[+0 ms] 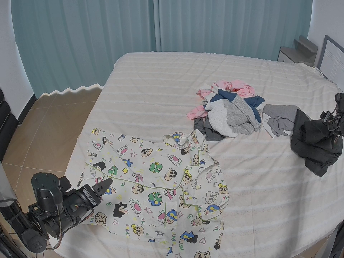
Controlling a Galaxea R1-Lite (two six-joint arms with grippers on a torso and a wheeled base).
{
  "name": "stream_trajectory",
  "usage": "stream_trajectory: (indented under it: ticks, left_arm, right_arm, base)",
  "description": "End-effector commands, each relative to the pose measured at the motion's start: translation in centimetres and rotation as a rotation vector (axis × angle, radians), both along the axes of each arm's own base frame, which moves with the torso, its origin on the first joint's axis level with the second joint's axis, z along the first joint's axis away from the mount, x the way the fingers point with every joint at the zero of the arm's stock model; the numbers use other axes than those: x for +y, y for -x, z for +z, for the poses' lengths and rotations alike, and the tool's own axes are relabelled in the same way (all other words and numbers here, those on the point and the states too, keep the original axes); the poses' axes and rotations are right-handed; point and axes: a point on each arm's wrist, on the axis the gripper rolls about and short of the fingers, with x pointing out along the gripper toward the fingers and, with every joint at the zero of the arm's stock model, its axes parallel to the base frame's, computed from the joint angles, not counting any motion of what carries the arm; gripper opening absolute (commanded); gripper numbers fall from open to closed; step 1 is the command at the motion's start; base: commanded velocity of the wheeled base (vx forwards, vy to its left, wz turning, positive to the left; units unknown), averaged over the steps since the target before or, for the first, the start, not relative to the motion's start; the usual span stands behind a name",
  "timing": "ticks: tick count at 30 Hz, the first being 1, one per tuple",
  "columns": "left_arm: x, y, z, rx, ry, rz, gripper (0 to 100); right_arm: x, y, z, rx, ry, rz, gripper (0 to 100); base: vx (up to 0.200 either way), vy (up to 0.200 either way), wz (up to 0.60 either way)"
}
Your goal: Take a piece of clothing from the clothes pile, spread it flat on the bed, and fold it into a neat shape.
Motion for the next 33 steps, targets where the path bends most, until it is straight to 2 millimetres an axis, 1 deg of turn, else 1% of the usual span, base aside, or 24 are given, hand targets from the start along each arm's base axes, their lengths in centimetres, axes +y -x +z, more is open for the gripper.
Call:
stream_trajectory:
  ticks: [1, 2, 5, 7, 12, 13, 14, 18, 21, 23, 25, 26, 27, 31, 32, 33]
  left_arm:
    - [0.1, 0.3, -0.2, 0.014, -0.007, 0.000, 100]
    - [0.1, 0.3, -0.2, 0.014, -0.007, 0.000, 100]
    - [0.1, 0.3, -0.3, 0.016, -0.007, 0.000, 100]
    - [0.1, 0.3, -0.3, 0.016, -0.007, -0.002, 100]
    - [0.2, 0.3, -0.3, 0.017, -0.008, 0.003, 100]
    - [0.2, 0.3, -0.3, 0.017, -0.008, 0.003, 100]
    - [0.2, 0.3, -0.3, 0.017, -0.008, 0.003, 100]
    - [0.1, 0.3, -0.3, 0.019, -0.008, 0.001, 100]
    - [0.2, 0.3, -0.2, 0.008, -0.017, 0.016, 100]
    - [0.3, 0.4, 0.2, -0.019, -0.035, 0.046, 100]
    - [0.4, 0.5, 0.6, -0.044, -0.061, 0.051, 100]
    - [0.4, 0.5, 0.6, -0.044, -0.061, 0.051, 100]
    - [0.5, 0.5, 0.8, -0.061, -0.088, 0.047, 100]
    - [0.9, 0.5, 1.0, -0.074, -0.094, 0.060, 100]
    - [0.9, 0.5, 1.0, -0.072, -0.094, 0.062, 100]
    - [0.9, 0.5, 0.9, -0.067, -0.093, 0.063, 100]
  right_arm:
    - [-1.0, 0.4, 2.5, -0.101, -0.067, -0.032, 100]
    - [-0.5, 0.6, 2.3, -0.095, -0.106, -0.011, 100]
    - [1.7, 2.0, 0.6, 0.061, -0.202, 0.077, 100]
    - [2.5, 2.4, -0.3, 0.122, -0.251, 0.109, 100]
    - [2.7, 2.8, -2.1, 0.198, -0.298, 0.122, 100]
    - [2.7, 2.8, -2.1, 0.198, -0.298, 0.122, 100]
    - [2.8, 3.0, -2.7, 0.231, -0.313, 0.121, 100]
    - [4.3, 3.7, -3.7, 0.269, -0.383, 0.195, 100]
    - [7.0, 5.4, -3.9, 0.285, -0.453, 0.330, 100]
    - [9.8, 6.8, -4.1, 0.310, -0.497, 0.449, 100]
    - [12.2, 7.9, -4.4, 0.344, -0.506, 0.527, 100]
    - [12.2, 7.9, -4.4, 0.344, -0.506, 0.527, 100]
    - [15.0, 9.0, -4.6, 0.374, -0.501, 0.615, 100]
    - [20.3, 10.9, -4.4, 0.361, -0.501, 0.773, 100]
    - [20.8, 11.0, -4.4, 0.357, -0.503, 0.791, 100]
    - [22.6, 11.6, -4.3, 0.355, -0.509, 0.842, 100]
  base:
    - [0.000, 0.000, 0.00]
    - [0.000, 0.000, 0.00]
    - [0.000, 0.000, 0.00]
    - [0.000, 0.000, 0.00]
    - [0.000, 0.000, 0.00]
    - [0.000, 0.000, 0.00]
    - [0.000, 0.000, 0.00]
    - [0.000, 0.000, 0.00]
    - [0.000, 0.000, 0.00]
    - [0.000, 0.000, 0.00]
    - [0.000, 0.000, 0.00]
    - [0.000, 0.000, 0.00]
    - [0.000, 0.000, 0.00]
    - [0.000, 0.000, 0.00]
    - [0.000, 0.000, 0.00]
    - [0.000, 0.000, 0.00]
